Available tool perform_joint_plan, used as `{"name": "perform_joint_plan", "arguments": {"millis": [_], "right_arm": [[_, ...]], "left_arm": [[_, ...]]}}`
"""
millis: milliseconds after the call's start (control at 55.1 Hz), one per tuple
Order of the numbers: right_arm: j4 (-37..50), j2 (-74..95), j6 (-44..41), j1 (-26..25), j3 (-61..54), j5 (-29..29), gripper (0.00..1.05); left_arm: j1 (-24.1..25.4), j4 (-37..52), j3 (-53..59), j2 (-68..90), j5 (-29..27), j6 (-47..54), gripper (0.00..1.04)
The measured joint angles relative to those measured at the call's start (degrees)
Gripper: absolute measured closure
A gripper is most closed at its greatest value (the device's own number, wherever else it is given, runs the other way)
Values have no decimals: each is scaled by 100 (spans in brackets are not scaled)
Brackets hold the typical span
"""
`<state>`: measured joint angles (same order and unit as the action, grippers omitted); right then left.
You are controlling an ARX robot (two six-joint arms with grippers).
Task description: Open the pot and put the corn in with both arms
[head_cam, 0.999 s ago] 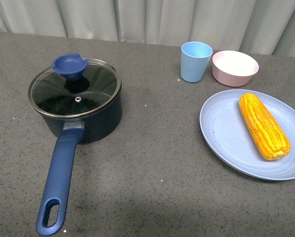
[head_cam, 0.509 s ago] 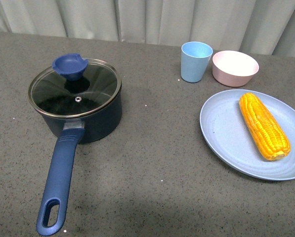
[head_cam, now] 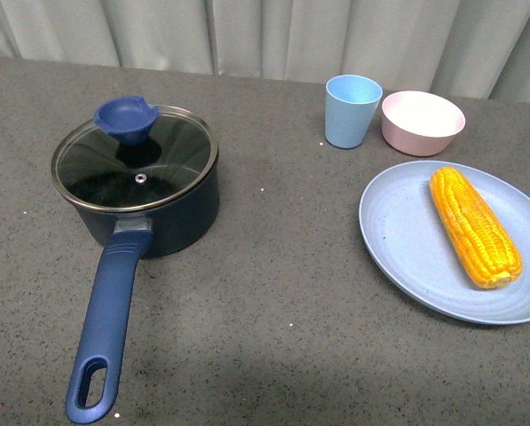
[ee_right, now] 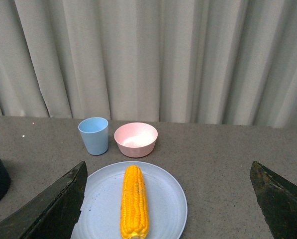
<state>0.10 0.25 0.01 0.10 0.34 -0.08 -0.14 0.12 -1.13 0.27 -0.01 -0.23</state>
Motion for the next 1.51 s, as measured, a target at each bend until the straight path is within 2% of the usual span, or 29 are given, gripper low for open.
{"name": "perform_joint_plan", "arguments": {"millis": [763, 781, 836, 890, 981, 1072, 1144, 1271, 1326, 1508], "right_arm": [[0, 0, 0, 0, 0, 0, 9], [0, 0, 0, 0, 0, 0, 9], [0, 0, 0, 0, -2, 0, 9], [0, 0, 0, 0, 0, 9, 9], [0, 0, 0, -2, 0, 0, 9], [0, 0, 0, -2, 0, -2, 9], [0, 0, 0, -2, 0, 0, 9], [0, 0, -2, -2, 0, 0, 9], [0, 0, 0, -2, 0, 0, 9], [0, 0, 0, -2, 0, 0, 9]], "left_arm": [[0, 0, 0, 0, 0, 0, 6], [-35, -24, -7, 22, -133, -4, 6], [-269, -210, -59, 284, -1132, -103, 6], [-278, -122, -72, 658, -1539, -170, 6], [-37, 479, -114, 1333, -1357, -271, 6], [297, 1617, -282, 2476, -984, -437, 6], [400, 2492, -435, 3432, -894, -535, 6], [256, 4227, -949, 5584, -702, -649, 6], [131, 4712, -1259, 6443, -684, -732, 6], [-260, 5184, -2284, 8360, -726, -868, 6]]}}
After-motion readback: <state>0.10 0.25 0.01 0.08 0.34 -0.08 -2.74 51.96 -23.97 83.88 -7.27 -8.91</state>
